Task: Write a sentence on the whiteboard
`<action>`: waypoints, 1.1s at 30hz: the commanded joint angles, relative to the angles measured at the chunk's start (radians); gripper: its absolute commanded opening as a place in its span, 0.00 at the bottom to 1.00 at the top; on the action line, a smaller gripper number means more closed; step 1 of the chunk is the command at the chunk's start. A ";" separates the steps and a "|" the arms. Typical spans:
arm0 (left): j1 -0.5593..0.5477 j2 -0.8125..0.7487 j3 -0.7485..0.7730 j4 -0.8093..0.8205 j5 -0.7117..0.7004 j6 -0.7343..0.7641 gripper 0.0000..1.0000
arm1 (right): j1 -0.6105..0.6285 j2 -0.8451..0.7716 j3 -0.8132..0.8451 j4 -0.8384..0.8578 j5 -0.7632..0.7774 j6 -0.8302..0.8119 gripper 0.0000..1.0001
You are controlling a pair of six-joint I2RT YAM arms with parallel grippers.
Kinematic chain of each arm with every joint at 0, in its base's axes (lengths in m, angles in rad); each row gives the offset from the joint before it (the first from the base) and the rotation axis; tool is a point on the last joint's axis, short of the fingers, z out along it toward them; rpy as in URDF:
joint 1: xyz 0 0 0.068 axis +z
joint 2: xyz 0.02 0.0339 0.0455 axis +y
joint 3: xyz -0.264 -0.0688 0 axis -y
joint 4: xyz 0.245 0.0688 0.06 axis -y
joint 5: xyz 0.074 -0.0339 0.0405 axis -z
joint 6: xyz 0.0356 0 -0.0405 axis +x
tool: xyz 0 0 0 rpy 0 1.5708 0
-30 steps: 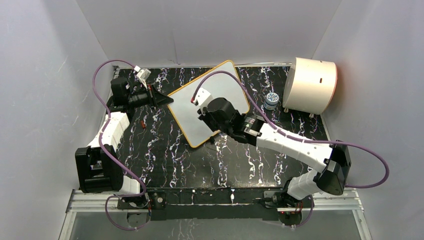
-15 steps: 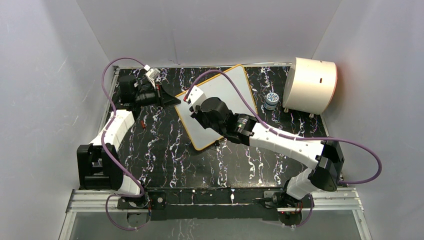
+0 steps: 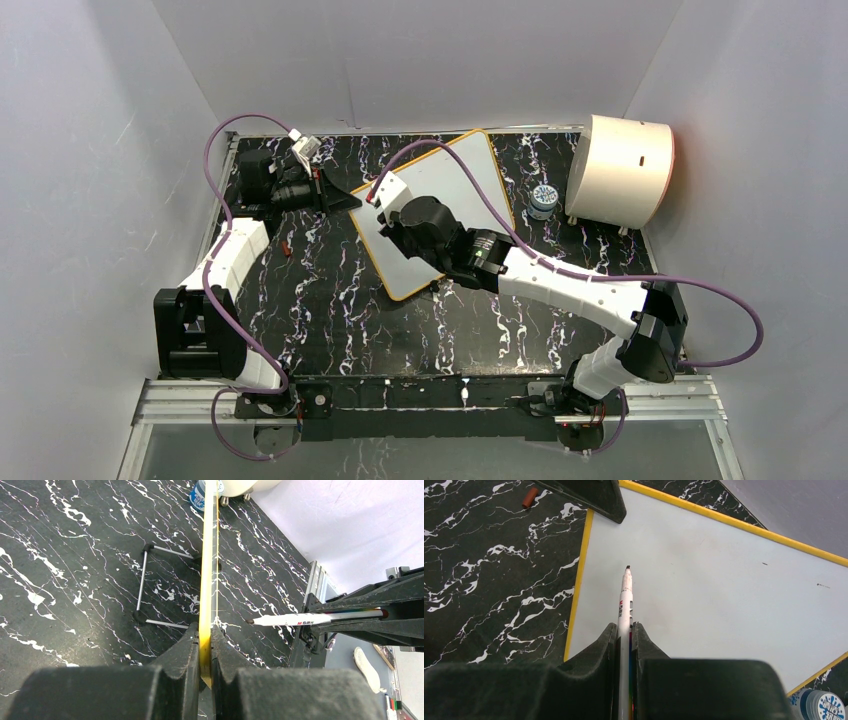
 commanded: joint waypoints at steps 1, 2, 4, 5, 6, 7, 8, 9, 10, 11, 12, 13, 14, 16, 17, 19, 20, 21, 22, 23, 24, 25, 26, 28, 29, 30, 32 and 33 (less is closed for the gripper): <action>-0.025 0.005 -0.011 -0.103 -0.004 0.053 0.00 | 0.010 -0.017 0.063 0.013 0.057 0.019 0.00; -0.025 0.005 -0.012 -0.104 -0.002 0.053 0.00 | 0.013 -0.018 0.062 0.012 0.059 0.021 0.00; -0.025 0.003 -0.014 -0.104 -0.004 0.053 0.00 | 0.013 -0.019 0.065 0.008 0.061 0.022 0.00; -0.025 0.002 -0.013 -0.105 -0.005 0.054 0.00 | 0.014 -0.018 0.068 0.004 0.061 0.025 0.00; -0.025 0.000 -0.014 -0.105 -0.005 0.054 0.00 | 0.015 -0.016 0.071 0.003 0.060 0.024 0.00; -0.025 0.000 -0.014 -0.105 -0.005 0.055 0.00 | 0.015 -0.012 0.073 0.002 0.060 0.024 0.00; -0.025 0.000 -0.014 -0.105 -0.005 0.055 0.00 | 0.017 -0.008 0.077 0.002 0.062 0.024 0.00; -0.025 -0.001 -0.014 -0.106 -0.007 0.054 0.00 | 0.018 -0.002 0.082 0.001 0.064 0.024 0.00; -0.025 -0.001 -0.015 -0.106 -0.007 0.056 0.00 | 0.017 0.004 0.087 0.001 0.065 0.024 0.00; -0.025 -0.002 -0.015 -0.106 -0.008 0.057 0.00 | 0.020 0.009 0.092 0.001 0.066 0.024 0.00; -0.025 -0.001 -0.016 -0.106 -0.010 0.058 0.00 | 0.021 0.014 0.095 0.003 0.065 0.024 0.00; -0.025 -0.001 -0.014 -0.106 -0.010 0.058 0.00 | 0.024 0.017 0.097 0.008 0.066 0.023 0.00; -0.025 -0.001 -0.015 -0.106 -0.009 0.057 0.00 | 0.026 0.019 0.101 0.010 0.065 0.021 0.00; -0.025 -0.003 -0.015 -0.106 -0.006 0.056 0.00 | 0.032 0.029 0.113 0.009 0.068 0.018 0.00; -0.025 -0.003 -0.016 -0.106 -0.007 0.057 0.00 | 0.034 0.036 0.120 0.007 0.072 0.015 0.00; -0.025 -0.003 -0.015 -0.106 -0.006 0.058 0.00 | 0.038 0.051 0.130 0.005 0.081 0.012 0.00; -0.026 -0.003 -0.015 -0.106 -0.005 0.058 0.00 | 0.040 0.057 0.134 0.004 0.082 0.012 0.00; -0.025 -0.003 -0.015 -0.106 -0.006 0.058 0.00 | 0.040 0.062 0.137 0.006 0.084 0.012 0.00; -0.025 -0.004 -0.016 -0.106 -0.005 0.058 0.00 | 0.039 0.067 0.141 0.005 0.086 0.012 0.00; -0.025 -0.006 -0.016 -0.106 -0.005 0.059 0.00 | 0.041 0.073 0.145 0.005 0.088 0.013 0.00; -0.025 -0.006 -0.015 -0.106 -0.005 0.059 0.00 | 0.043 0.078 0.147 0.005 0.090 0.013 0.00; -0.025 -0.006 -0.016 -0.106 -0.005 0.058 0.00 | 0.044 0.082 0.151 0.006 0.089 0.012 0.00; -0.025 -0.006 -0.016 -0.106 -0.006 0.058 0.00 | 0.044 0.086 0.154 0.007 0.089 0.011 0.00; -0.025 -0.006 -0.016 -0.106 -0.004 0.058 0.00 | 0.046 0.093 0.157 0.009 0.090 0.011 0.00; -0.025 -0.006 -0.015 -0.106 -0.005 0.058 0.00 | 0.048 0.094 0.159 0.012 0.091 0.009 0.00; -0.025 -0.005 -0.016 -0.106 -0.004 0.058 0.00 | 0.047 0.096 0.161 0.015 0.090 0.008 0.00; -0.025 -0.004 -0.015 -0.106 -0.002 0.057 0.00 | 0.050 0.100 0.160 0.022 0.089 0.006 0.00; -0.025 -0.004 -0.014 -0.106 -0.002 0.055 0.00 | 0.050 0.102 0.161 0.025 0.090 0.006 0.00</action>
